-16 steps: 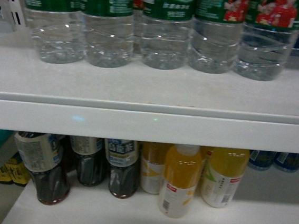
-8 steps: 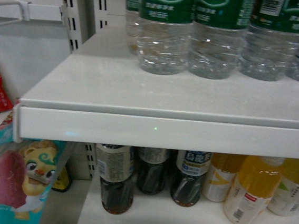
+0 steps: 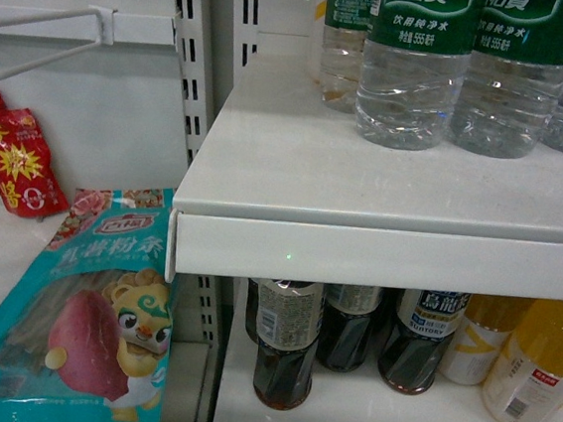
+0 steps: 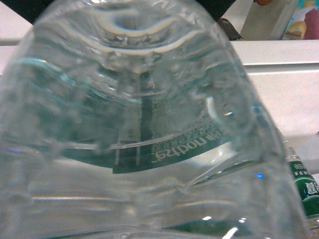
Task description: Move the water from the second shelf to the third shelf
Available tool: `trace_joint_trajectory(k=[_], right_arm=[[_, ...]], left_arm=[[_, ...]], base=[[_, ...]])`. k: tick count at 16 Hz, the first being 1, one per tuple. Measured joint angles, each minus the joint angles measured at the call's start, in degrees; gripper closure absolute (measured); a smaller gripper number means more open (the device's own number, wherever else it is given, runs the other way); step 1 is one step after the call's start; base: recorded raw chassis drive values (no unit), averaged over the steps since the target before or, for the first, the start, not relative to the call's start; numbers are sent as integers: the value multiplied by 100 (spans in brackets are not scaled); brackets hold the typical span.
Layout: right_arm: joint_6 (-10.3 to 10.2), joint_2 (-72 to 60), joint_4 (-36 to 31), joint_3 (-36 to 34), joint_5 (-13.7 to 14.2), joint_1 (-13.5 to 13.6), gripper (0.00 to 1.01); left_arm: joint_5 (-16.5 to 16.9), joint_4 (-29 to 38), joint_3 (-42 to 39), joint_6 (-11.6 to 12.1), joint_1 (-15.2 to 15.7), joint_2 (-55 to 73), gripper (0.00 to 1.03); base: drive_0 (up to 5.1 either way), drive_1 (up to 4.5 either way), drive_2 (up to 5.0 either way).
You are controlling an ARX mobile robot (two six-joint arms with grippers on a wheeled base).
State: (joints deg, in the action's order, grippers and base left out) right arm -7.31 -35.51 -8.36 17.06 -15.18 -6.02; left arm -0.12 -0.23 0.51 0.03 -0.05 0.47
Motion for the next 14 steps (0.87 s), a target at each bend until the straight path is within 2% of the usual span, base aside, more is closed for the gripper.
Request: trace_joint_trajectory(k=[1,7,8,9,10,12,14], right_arm=[[2,0,2,0,11,0,62],[4,0,0,0,15,0,62],[-50,-13,-245,-59,-31,-11,62],[-238,94,-1126,-393,-302,-83,62],[-341,315,-1257,-411,-435,-83,62],[-457,675,-1091,-94,-776,-155,62],[-461,549,-1110,109,-804,-92,62]], left_arm=[[0,0,0,0,0,2,5],[0,2,0,0,0,0,5],[0,2,0,0,0,0,5],[0,2,0,0,0,0,5],[9,2,0,0,0,2,5],[7,2,0,0,0,0,5],[9,2,0,0,0,0,5]], base=[[-498,248,248],[0,0,0],[0,0,0],[0,0,0],[0,0,0],[0,0,0],[0,0,0]])
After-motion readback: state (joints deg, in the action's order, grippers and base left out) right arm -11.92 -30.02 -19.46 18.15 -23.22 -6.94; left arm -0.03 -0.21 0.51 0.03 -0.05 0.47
